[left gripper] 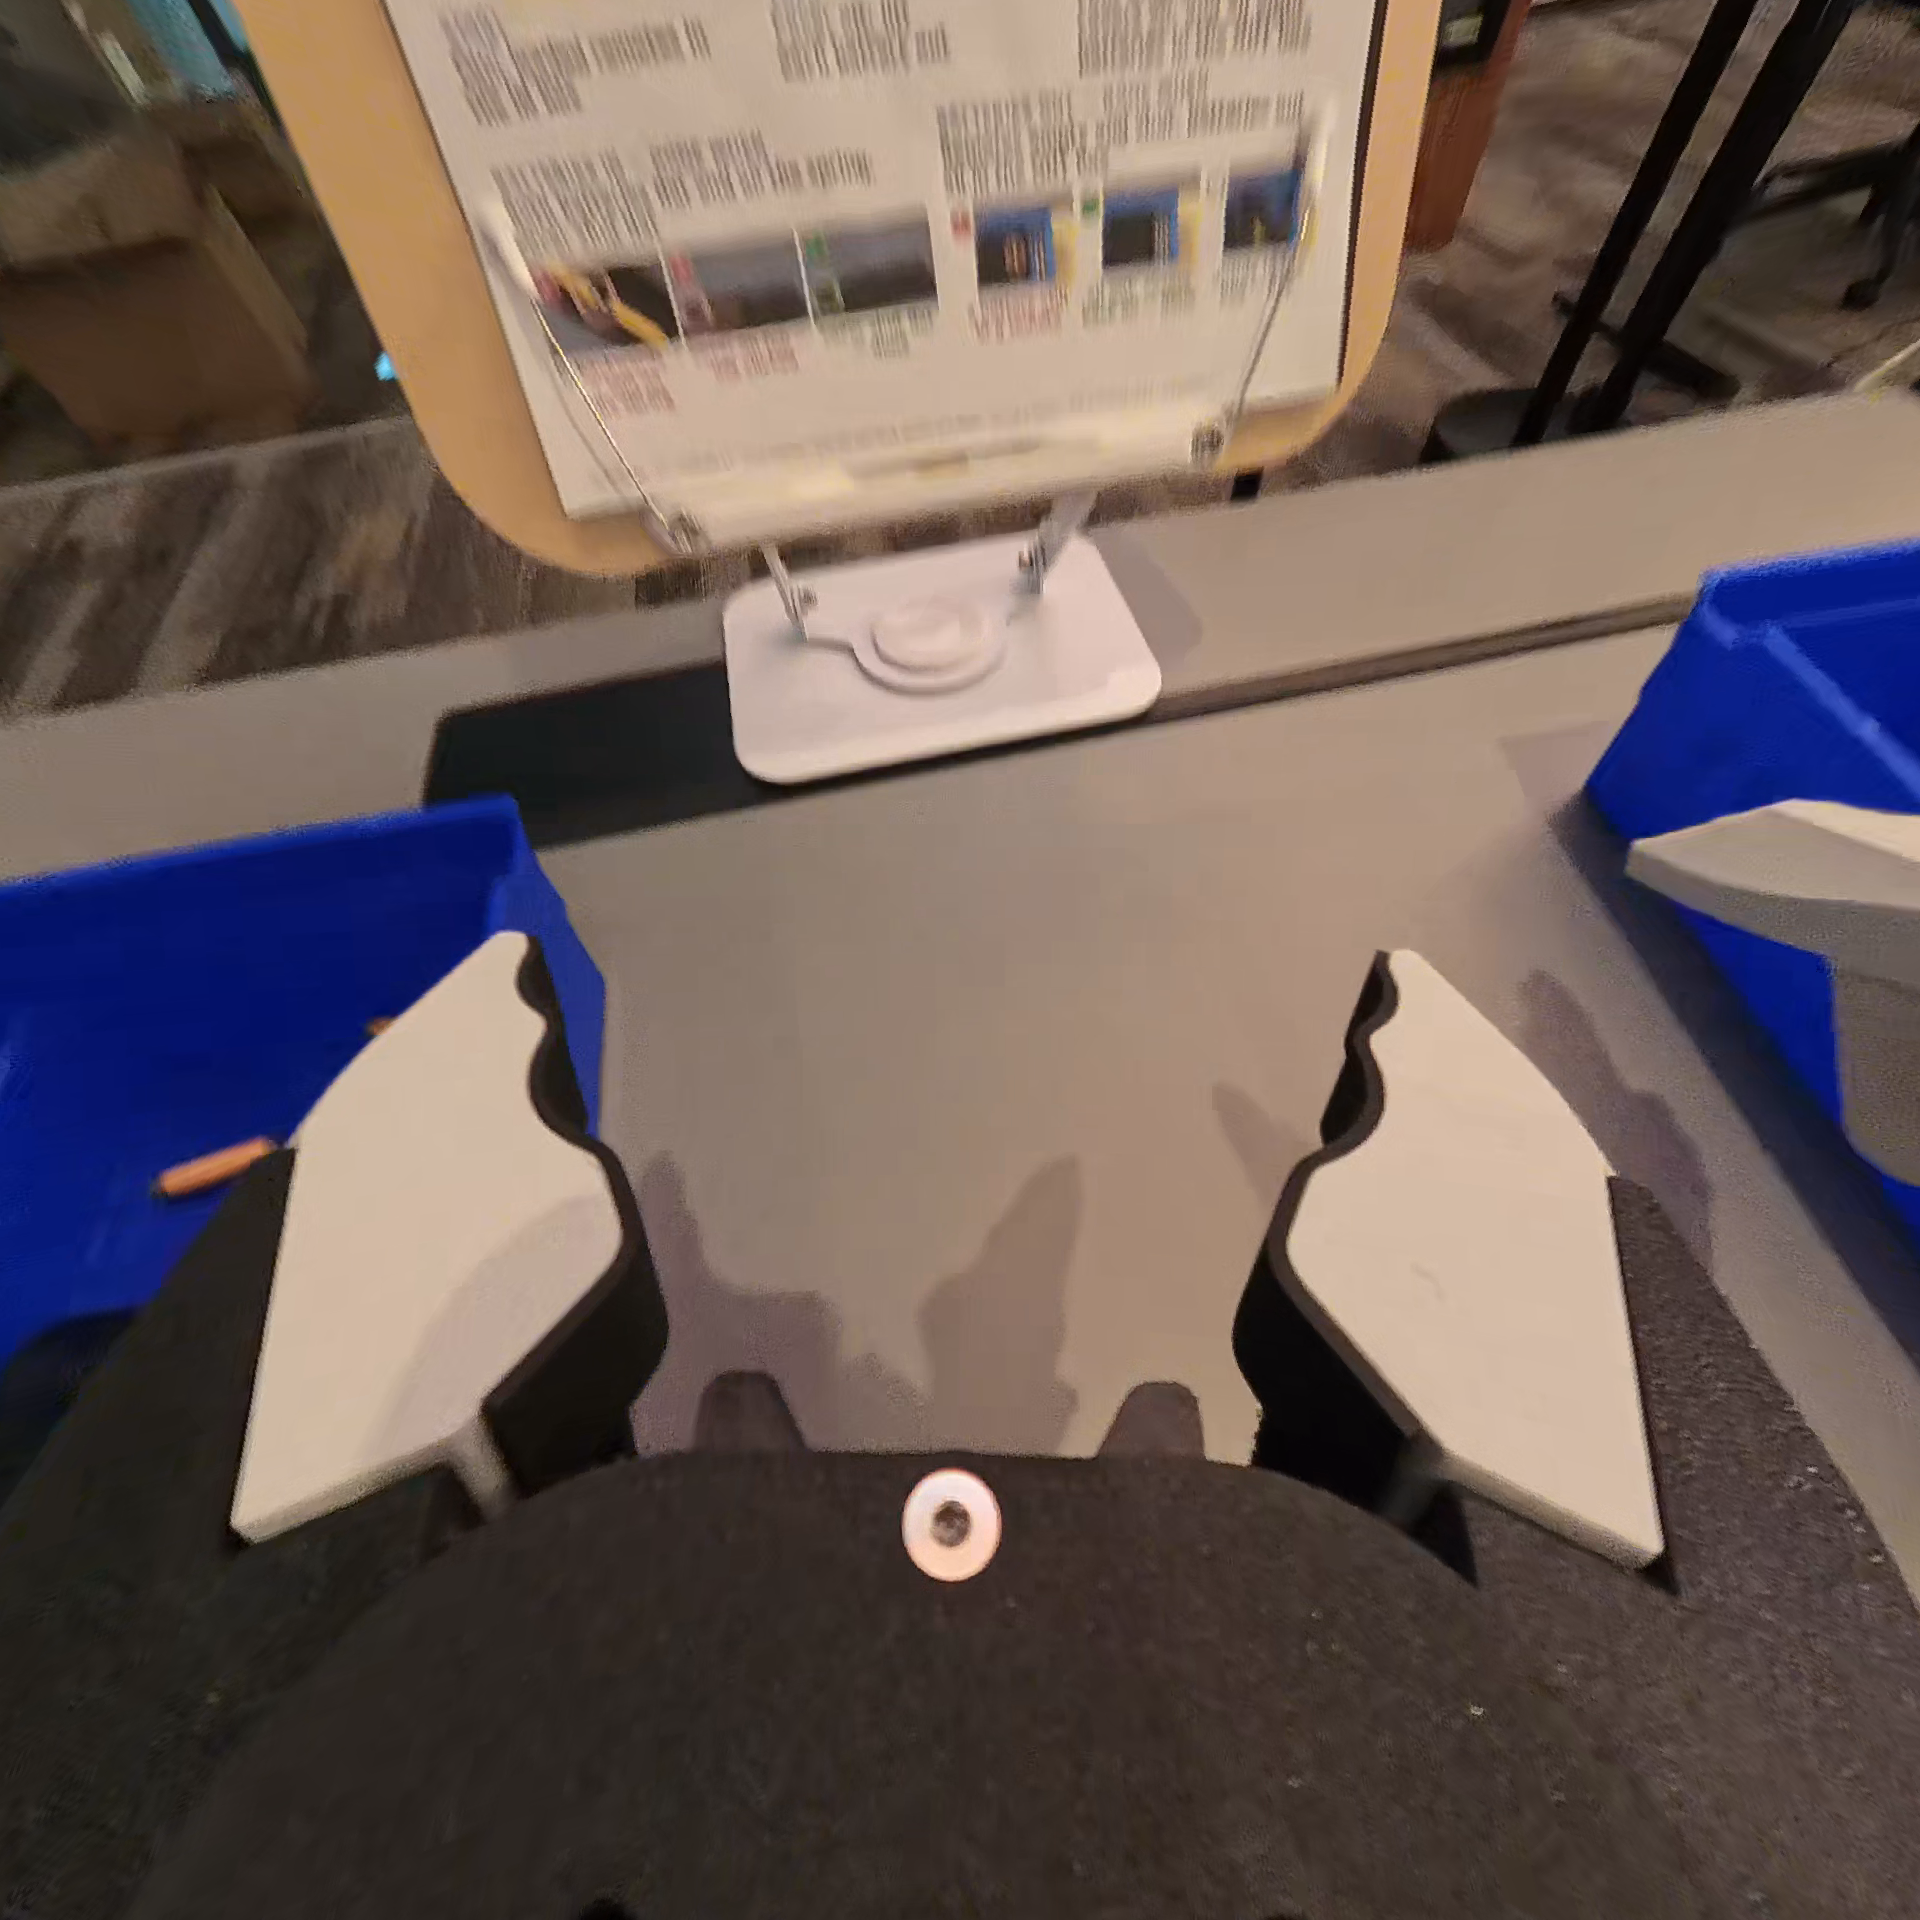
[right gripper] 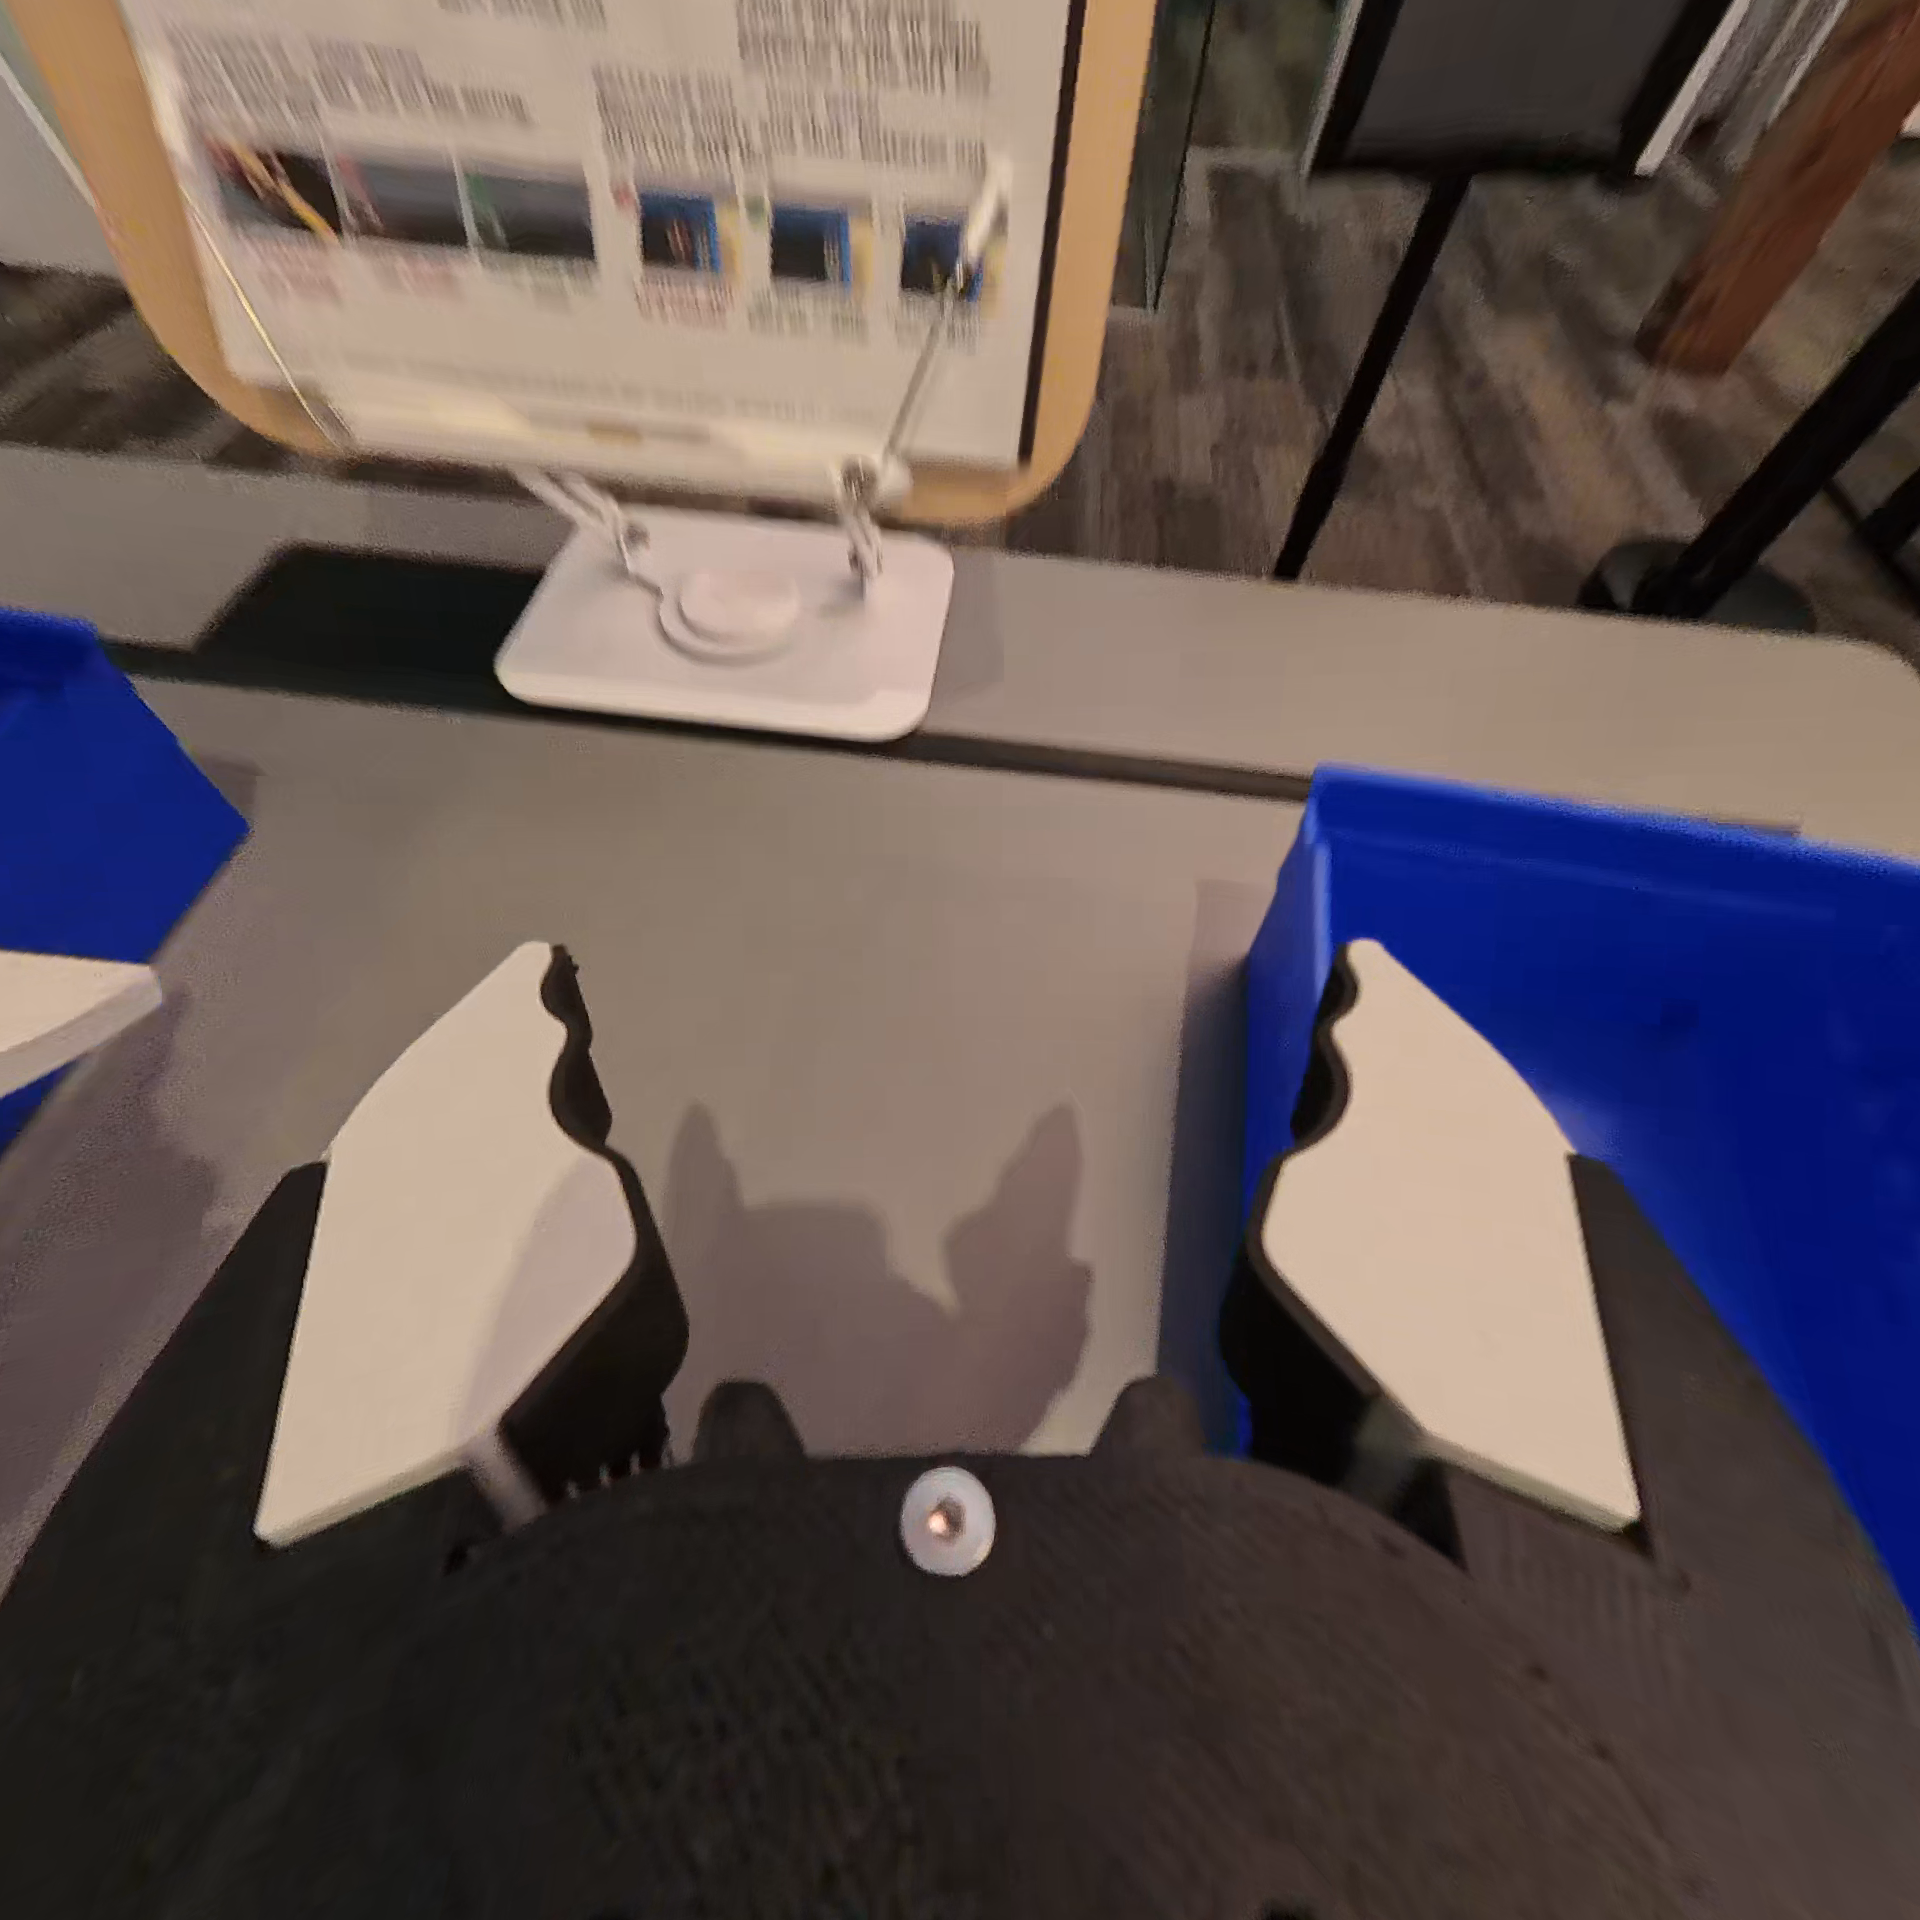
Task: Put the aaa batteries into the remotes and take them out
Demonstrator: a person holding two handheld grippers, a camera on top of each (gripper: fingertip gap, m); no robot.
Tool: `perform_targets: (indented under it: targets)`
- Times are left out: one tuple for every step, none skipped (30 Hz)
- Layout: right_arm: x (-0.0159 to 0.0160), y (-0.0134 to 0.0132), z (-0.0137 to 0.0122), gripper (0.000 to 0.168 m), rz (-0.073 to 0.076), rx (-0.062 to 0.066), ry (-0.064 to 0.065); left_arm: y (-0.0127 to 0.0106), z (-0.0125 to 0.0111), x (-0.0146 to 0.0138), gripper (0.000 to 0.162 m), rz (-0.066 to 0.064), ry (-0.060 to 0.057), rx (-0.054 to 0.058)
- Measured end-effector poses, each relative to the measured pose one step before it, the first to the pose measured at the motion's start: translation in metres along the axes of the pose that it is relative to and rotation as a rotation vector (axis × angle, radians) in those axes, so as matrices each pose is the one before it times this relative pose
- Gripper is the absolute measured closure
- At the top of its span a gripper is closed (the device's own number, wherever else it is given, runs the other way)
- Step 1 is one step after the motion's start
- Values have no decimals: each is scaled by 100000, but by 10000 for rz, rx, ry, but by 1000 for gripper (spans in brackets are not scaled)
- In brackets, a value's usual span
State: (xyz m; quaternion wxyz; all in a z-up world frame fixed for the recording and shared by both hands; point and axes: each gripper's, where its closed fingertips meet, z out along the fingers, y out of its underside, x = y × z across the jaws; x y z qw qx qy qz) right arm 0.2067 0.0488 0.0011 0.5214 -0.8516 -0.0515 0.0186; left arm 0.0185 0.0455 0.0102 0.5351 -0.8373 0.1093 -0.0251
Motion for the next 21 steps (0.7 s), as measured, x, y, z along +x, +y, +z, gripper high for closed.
perform_targets:
  targets:
    - [-49, 1655, 753, 37, 59, -319, 90, 1390, 573, 332, 23, 18, -58, -305]
    - [-24, 1622, 746, 37, 118, -326, 68, 1299, 571, 381, 23, -40, 7, -257]
    - [27, 1523, 706, 37, 163, -300, 61, 1226, 563, 263, 22, -93, -16, -215]
    - [20, 1399, 687, 37, 174, -272, 37, 1149, 538, 152, 22, -83, -49, -173]
    - [-35, 1265, 647, 37, 169, -262, -18, 1076, 542, 78, 22, -51, -69, -145]
    - [-25, 1126, 607, 37, 131, -259, -20, 1008, 533, 72, 22, -33, -52, -141]
    - [115, 946, 545, 37, 78, -230, 63, 976, 531, -8, 22, -7, -71, -158]
    - [115, 795, 512, 37, 53, -183, 74, 926, 546, -10, 21, -37, -52, -179]
    - [59, 672, 494, 37, 62, -177, 24, 887, 536, -33, 21, -54, -35, -198]
    - [58, 596, 470, 37, 83, -179, 29, 823, 529, -32, 20, -73, -15, -207]
    - [105, 553, 450, 37, 92, -178, 46, 734, 492, -28, 19, -121, 7, -205]
    - [72, 529, 460, 36, 107, -184, 30, 676, 493, -10, 19, -108, 29, -206]
    - [35, 489, 461, 36, 124, -180, 3, 584, 470, -97, 18, -103, -13, -187]
    - [53, 503, 465, 36, 122, -200, 14, 511, 415, -112, 17, -114, -6, -176]
    - [65, 492, 475, 35, 89, -212, 18, 382, 383, -122, 17, -91, -7, -128]
    - [68, 203, 380, 33, -36, -61, 76, 305, 348, -134, 17, -73, -15, -94]
    - [93, -42, 223, 31, -116, 69, 156, 225, 313, -173, 17, -47, -38, -72]
    - [24, -6, 176, 31, -59, 8, 124, 133, 251, -256, 17, -59, -88, -32]
    - [-3, -1, 145, 30, -24, -30, 103, 49, 211, -192, 17, -95, -46, 8]
    - [29, -37, 112, 30, -10, -14, 113, 73, 142, -157, 17, -143, -33, -104]
    - [19, -54, 96, 30, 29, 20, 87, 13, 144, -113, 16, -93, 5, -85]
